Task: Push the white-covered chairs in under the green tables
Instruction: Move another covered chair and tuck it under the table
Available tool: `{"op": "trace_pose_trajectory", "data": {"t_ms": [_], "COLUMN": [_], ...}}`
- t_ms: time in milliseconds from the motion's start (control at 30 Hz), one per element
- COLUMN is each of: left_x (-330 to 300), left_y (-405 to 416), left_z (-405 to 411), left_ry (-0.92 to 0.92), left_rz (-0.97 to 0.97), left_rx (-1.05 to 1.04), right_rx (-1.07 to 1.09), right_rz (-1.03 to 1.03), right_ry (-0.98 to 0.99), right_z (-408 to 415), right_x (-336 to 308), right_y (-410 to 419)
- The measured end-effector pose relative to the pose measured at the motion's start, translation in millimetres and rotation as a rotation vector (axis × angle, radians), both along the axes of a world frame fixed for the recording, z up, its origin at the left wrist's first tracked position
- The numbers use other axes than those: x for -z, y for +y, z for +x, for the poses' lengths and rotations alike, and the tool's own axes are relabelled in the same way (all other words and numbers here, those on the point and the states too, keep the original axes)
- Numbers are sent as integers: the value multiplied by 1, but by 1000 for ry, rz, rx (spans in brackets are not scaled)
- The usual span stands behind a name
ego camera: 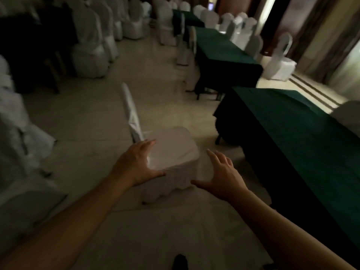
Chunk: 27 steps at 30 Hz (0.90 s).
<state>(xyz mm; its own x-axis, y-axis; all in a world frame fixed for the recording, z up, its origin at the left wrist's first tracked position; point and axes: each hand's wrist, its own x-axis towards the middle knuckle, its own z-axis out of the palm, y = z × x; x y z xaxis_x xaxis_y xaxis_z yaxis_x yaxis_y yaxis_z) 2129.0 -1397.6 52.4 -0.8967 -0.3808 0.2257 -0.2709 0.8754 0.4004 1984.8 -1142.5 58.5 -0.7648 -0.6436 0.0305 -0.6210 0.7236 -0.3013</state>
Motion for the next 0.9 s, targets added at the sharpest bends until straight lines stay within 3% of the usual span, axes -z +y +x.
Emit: {"op": "trace_pose_trajectory", "data": {"t_ms": [167, 500, 767, 900], "left_x": [-7, -29, -39, -38], "left_y": [-122, -319, -444, -508], "left_z": [10, -10, -42, -69], "left_ry": [4, -33, -21, -43], "left_rz": [-1, -16, 12, 0], "left_rx": [-241, -494, -475, -405], "right_rx": [-187, -395, -428, -339], "right_rz": [-91, -168, -98, -84], "right_ry": [-83, -60, 44, 48], "right_z": [-29, -83, -115, -128], "right_x": [6, -17, -27, -24], "right_y": [-160, -428, -562, -611]}}
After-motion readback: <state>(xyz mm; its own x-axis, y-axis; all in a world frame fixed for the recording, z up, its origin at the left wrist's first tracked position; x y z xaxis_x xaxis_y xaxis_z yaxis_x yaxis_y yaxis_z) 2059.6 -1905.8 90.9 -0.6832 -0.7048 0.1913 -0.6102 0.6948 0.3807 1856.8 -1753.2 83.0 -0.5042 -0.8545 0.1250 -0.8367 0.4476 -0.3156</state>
